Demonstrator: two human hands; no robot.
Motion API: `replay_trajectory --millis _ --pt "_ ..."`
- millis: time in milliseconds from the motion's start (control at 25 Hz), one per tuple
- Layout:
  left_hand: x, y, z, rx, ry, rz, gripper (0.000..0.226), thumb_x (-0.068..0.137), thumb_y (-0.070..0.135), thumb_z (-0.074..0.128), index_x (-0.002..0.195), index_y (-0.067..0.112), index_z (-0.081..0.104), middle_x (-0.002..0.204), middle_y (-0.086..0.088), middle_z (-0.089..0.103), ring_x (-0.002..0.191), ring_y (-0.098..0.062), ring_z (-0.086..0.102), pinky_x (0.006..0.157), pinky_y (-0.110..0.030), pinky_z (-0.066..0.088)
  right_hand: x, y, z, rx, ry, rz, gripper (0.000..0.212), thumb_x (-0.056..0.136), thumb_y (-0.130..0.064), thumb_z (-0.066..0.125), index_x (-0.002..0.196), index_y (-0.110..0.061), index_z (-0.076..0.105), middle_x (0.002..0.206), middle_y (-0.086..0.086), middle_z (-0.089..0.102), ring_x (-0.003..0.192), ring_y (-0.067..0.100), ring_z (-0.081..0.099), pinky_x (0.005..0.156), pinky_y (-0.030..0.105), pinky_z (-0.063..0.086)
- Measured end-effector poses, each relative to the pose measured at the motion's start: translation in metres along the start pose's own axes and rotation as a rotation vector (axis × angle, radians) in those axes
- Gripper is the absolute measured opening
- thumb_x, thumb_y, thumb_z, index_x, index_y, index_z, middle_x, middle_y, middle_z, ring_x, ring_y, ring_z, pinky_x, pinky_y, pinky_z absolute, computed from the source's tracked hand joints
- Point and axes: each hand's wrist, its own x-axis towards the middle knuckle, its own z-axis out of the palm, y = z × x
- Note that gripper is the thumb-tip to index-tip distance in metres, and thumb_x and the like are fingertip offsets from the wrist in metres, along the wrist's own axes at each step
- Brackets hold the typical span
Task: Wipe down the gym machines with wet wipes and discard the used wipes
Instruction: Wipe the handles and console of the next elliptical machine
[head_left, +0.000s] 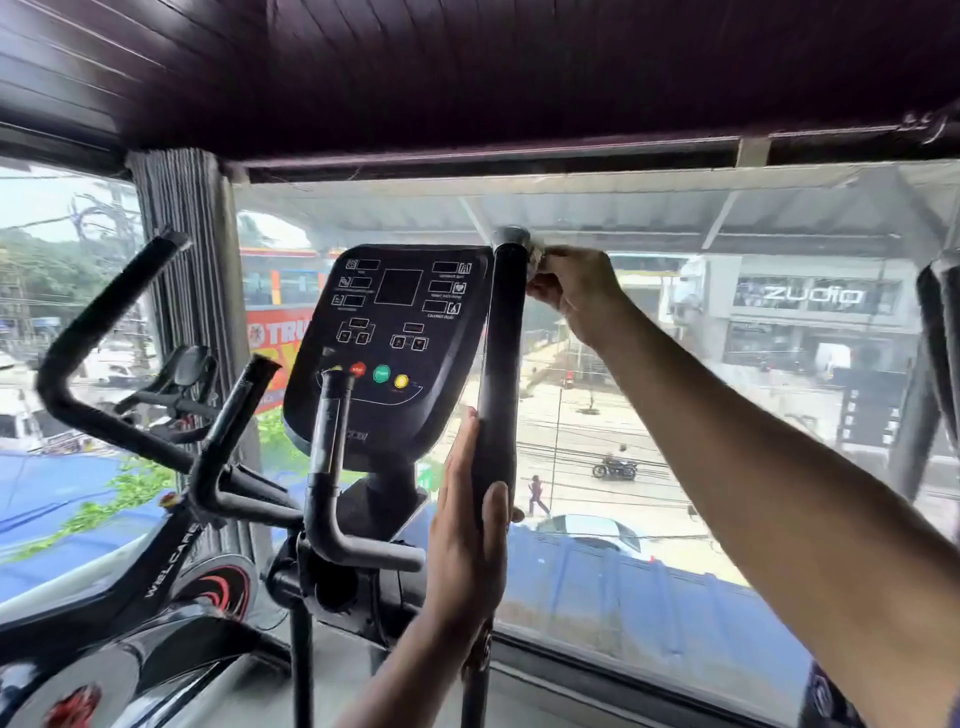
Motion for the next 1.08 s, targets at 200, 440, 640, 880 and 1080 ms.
replay_trajectory --millis 200,440,640,880,1080 --pt "-0.005 0.000 0.003 0.130 0.067 -0.061 0.055 0.108 0.051 0.032 0.161 0.040 0.029 0.165 0.011 0.036 0.113 -0.042 0.067 0.097 -0.041 0.056 -0.029 0.035 -0.006 0.260 -0.015 -0.042 0.017 0.090 0.013 0.061 0.105 0.013 0.068 0.093 0.027 0.072 0.080 0.030 0.071 0.082 0.037 0.062" --pt "-0.005 0.023 0.007 0.268 0.044 -0.099 0.049 0.109 0.023 0.035 0.157 0.018 0.031 0.160 0.020 0.037 0.130 0.023 0.041 0.102 0.000 0.031 -0.023 0.039 0.023 0.339 0.138 -0.024 0.008 0.095 -0.005 0.069 0.088 -0.010 0.070 0.076 0.008 0.070 0.056 0.009 0.063 0.059 0.028 0.055" --pt "0.010 0.030 -0.004 0.385 -0.039 -0.036 0.058 0.104 0.031 0.033 0.161 0.025 0.026 0.165 0.008 0.037 0.125 0.013 0.054 0.102 -0.011 0.043 -0.068 0.073 0.017 0.381 0.033 -0.015 0.008 0.092 -0.003 0.072 0.087 -0.009 0.070 0.063 -0.003 0.069 0.054 0.008 0.063 0.059 0.026 0.053" --pt "0.026 0.032 0.002 0.596 -0.030 0.099 0.060 0.106 0.032 0.032 0.164 0.017 0.026 0.172 0.004 0.022 0.138 0.009 0.045 0.090 -0.022 0.058 -0.055 0.039 0.012 0.028 0.190 -0.339 0.009 0.086 -0.019 0.079 0.092 -0.025 0.077 0.078 -0.013 0.074 0.075 0.005 0.071 0.073 0.028 0.057" --pt "0.018 0.034 0.010 0.640 0.034 0.114 0.058 0.105 0.020 0.034 0.161 0.008 0.032 0.170 -0.004 0.028 0.144 0.001 0.043 0.099 -0.011 0.048 -0.042 0.049 0.014 0.078 0.191 -0.257 0.008 0.091 -0.023 0.076 0.087 -0.027 0.070 0.079 -0.012 0.071 0.073 0.009 0.069 0.077 0.041 0.062"
